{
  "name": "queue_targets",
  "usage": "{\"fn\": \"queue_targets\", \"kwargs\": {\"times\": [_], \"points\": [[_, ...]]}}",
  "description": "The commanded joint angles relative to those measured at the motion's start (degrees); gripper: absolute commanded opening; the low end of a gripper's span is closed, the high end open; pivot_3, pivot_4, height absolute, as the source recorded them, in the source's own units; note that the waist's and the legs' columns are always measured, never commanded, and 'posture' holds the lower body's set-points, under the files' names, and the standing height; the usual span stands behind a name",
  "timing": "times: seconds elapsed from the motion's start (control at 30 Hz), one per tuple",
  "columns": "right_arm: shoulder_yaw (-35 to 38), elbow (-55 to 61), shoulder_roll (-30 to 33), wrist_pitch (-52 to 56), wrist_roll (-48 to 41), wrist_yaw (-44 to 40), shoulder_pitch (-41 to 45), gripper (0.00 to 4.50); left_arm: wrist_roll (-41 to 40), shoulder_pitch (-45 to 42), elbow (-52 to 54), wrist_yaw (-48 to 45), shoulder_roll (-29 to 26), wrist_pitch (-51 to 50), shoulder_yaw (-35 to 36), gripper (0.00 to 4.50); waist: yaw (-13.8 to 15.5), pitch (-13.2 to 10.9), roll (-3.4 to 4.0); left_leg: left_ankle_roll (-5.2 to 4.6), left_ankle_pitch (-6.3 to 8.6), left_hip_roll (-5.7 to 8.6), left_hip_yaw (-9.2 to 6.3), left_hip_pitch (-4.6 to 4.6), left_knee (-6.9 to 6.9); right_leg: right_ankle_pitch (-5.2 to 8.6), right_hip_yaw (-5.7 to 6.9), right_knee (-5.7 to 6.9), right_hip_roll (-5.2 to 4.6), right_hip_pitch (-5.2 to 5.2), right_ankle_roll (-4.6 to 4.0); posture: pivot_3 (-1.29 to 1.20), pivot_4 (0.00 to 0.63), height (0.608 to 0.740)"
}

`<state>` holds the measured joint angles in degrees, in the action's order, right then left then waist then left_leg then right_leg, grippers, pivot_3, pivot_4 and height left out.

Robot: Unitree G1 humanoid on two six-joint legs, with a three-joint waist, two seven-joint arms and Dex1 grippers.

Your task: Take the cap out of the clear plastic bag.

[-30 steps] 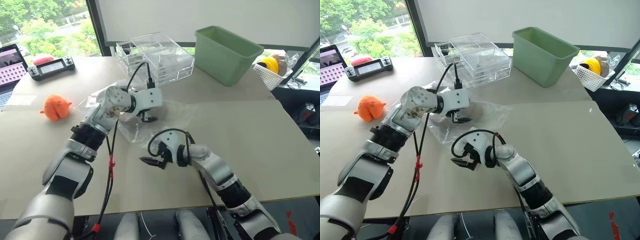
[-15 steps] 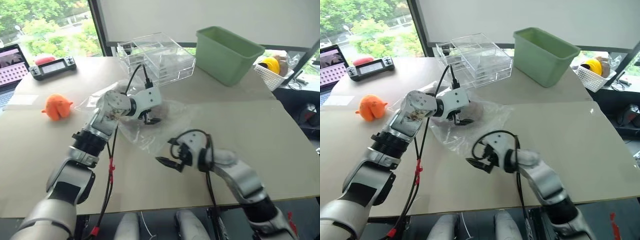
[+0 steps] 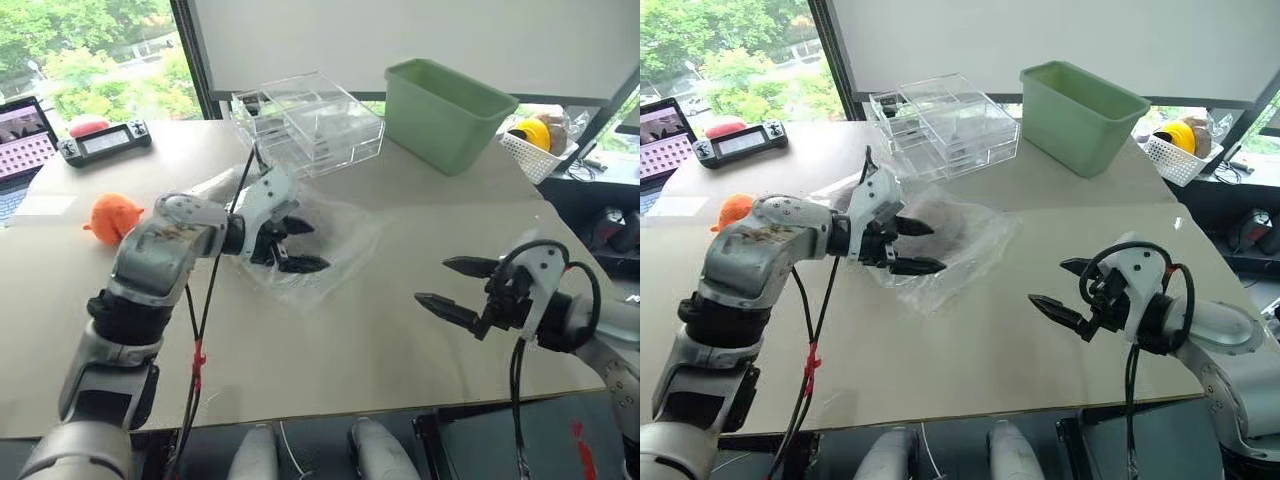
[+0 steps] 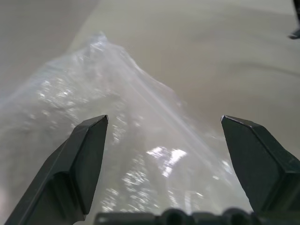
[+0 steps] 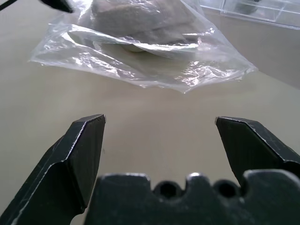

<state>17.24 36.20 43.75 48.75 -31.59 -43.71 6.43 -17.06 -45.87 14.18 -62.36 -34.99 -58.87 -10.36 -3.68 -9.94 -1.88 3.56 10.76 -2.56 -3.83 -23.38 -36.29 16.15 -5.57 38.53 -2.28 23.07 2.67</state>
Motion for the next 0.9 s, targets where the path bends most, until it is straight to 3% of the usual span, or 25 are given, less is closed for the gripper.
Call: {"fn": "queue_targets", "kwargs": {"times": [0.03, 0.1, 0.37, 0.6, 0.7, 0.83, 0.9], "points": [[-1.6, 0.4, -0.1, -1.4, 0.2, 1.9, 1.8, 4.5, -2.0, 0.6, 4.5, 2.7, 1.0, -2.4, -1.8, 4.13, 0.2, 0.0, 0.0, 0.0, 0.0, 0.0, 0.0, -0.01, 0.01, 0.0, 0.0, 0.0, 0.0, 0.0, 0.0, 0.0, 0.15, 0.735], [-2.5, 0.4, -0.2, -1.4, 0.1, 2.7, 2.2, 4.5, -1.7, 1.0, 4.8, 4.3, 1.4, -2.0, -3.2, 4.13, 0.4, 0.0, 0.0, 0.0, 0.0, 0.0, 0.0, -0.03, 0.01, 0.0, 0.0, -0.01, 0.0, 0.02, 0.0, 0.0, 0.15, 0.735], [-2.1, 1.5, -0.3, -1.5, -1.4, 4.2, 1.6, 4.5, 15.6, 4.1, 0.4, 11.6, -4.5, 15.5, -16.5, 4.13, 0.9, 0.0, 0.0, -0.02, 0.01, 0.0, 0.01, -0.03, 0.06, -0.01, -0.03, -0.07, 0.01, 0.04, -0.02, 0.0, 0.15, 0.735], [-3.5, 1.4, -1.0, -2.1, -1.5, 5.7, 1.7, 4.5, 17.1, 3.3, -3.2, 13.7, -2.2, 18.4, -14.1, 4.13, 1.4, 0.0, 0.0, -0.02, 0.01, 0.0, 0.01, -0.12, 0.05, -0.01, 0.0, -0.14, 0.0, 0.06, -0.02, 0.0, 0.15, 0.735], [-4.1, 0.8, -1.1, -2.6, -1.3, 6.0, 2.0, 4.5, 17.1, 3.4, -3.6, 13.5, -1.5, 18.6, -13.5, 3.46, 1.4, 0.0, 0.0, -0.05, 0.03, 0.0, 0.01, -0.13, 0.06, -0.01, -0.01, -0.2, 0.0, 0.06, -0.02, 0.0, 0.15, 0.735], [-4.7, -0.1, -1.0, -3.2, -0.8, 6.0, 1.9, 4.5, 11.2, 2.3, -3.2, 11.4, 1.4, 13.5, -9.4, 2.07, 1.4, 0.0, 0.0, -0.05, 0.03, 0.0, 0.01, -0.14, 0.05, -0.01, 0.0, -0.21, 0.0, 0.06, -0.02, 0.0, 0.15, 0.735], [-5.1, -0.6, -0.7, -3.5, -0.2, 5.9, 1.8, 4.5, 4.0, -0.3, -4.5, 9.4, 4.8, 8.3, -3.7, 2.07, 1.4, 0.0, 0.0, -0.05, 0.03, 0.0, 0.01, -0.15, 0.04, -0.01, 0.01, -0.2, 0.0, 0.06, -0.02, 0.0, 0.15, 0.735]]}}
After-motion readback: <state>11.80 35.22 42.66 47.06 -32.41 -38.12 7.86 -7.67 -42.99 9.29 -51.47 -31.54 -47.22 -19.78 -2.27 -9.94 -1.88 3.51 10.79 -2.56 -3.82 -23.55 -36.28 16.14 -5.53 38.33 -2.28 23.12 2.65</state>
